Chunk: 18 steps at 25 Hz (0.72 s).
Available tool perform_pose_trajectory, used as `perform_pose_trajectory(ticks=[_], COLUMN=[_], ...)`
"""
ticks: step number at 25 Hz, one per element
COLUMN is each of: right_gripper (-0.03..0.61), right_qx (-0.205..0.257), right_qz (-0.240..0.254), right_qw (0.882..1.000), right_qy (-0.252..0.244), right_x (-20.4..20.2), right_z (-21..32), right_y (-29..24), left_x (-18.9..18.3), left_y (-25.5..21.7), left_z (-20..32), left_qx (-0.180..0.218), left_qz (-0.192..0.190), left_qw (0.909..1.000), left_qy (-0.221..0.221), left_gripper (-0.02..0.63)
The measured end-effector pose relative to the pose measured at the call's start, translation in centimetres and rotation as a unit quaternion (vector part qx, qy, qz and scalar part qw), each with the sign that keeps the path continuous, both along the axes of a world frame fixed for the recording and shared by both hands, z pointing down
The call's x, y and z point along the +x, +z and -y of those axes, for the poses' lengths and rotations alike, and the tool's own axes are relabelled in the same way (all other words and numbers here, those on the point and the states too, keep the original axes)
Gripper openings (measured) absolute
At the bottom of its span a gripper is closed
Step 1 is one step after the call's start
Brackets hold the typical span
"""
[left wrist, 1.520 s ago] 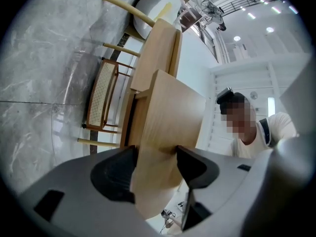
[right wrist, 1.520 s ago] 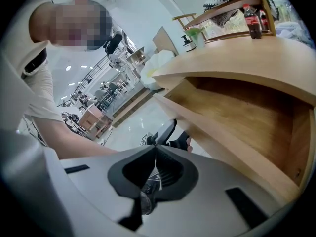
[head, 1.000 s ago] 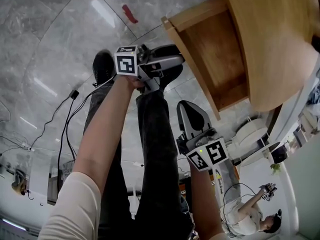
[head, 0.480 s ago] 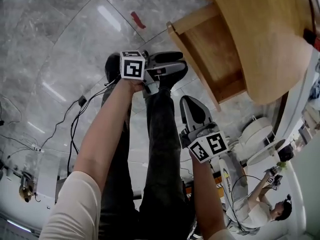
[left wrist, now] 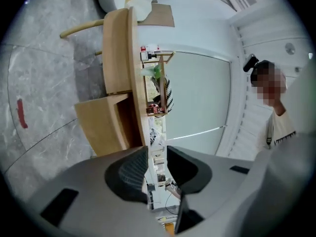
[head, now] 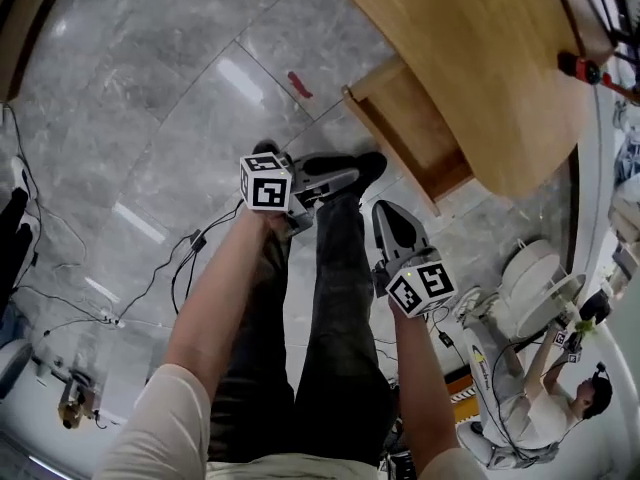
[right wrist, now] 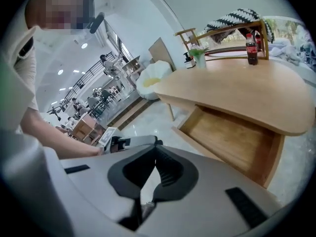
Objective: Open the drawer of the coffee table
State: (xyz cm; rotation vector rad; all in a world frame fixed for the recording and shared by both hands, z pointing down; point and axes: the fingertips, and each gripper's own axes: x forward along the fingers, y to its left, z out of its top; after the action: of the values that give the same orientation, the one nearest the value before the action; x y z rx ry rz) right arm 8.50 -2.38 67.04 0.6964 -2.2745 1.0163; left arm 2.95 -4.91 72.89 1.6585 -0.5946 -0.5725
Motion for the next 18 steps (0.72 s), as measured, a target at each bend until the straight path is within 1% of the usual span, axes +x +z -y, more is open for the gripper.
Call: perform_pose_trajectory(ticks=[3, 5, 9, 12, 18], right_gripper=[0.018, 0.018, 0.018, 0.018, 0.018], right_qx=[-0.013, -0.015, 0.004, 0.018, 0.054], right_qz=[0.028, 0.036, 0.026, 0.026, 0.048], right_qw=[0.999, 0.998, 0.998, 0.997, 0.995], right_qy=[0.038, 0.053, 0.062, 0.069, 0.068], right_x=[-1.0, -1.3, -1.9, -2.1, -2.6], right_z=[-0.1, -0.5, -1.3, -2.1, -2.5], right_y=[-3.7, -6.4, -11.1, -15.6, -24.8], left_x=[-1.5, -2.1, -3.9, -4.6, -5.4], left_y=[-4.0, -7.1, -13.8, -19.4, -30.6], left_z=[-1.6, -2.7, -3.5, -4.4, -5.0], left_qx=[-0.006, -0.01, 0.002, 0.016, 0.068], left_qz=[0.0, 0.004, 0.04, 0.061, 0.1], left_qw=[1.0, 0.9999, 0.9992, 0.998, 0.9914], left_qy=[0.004, 0.005, 0.0, 0.006, 0.05], left_gripper=[0.112, 0.091, 0.045, 0.034, 0.02])
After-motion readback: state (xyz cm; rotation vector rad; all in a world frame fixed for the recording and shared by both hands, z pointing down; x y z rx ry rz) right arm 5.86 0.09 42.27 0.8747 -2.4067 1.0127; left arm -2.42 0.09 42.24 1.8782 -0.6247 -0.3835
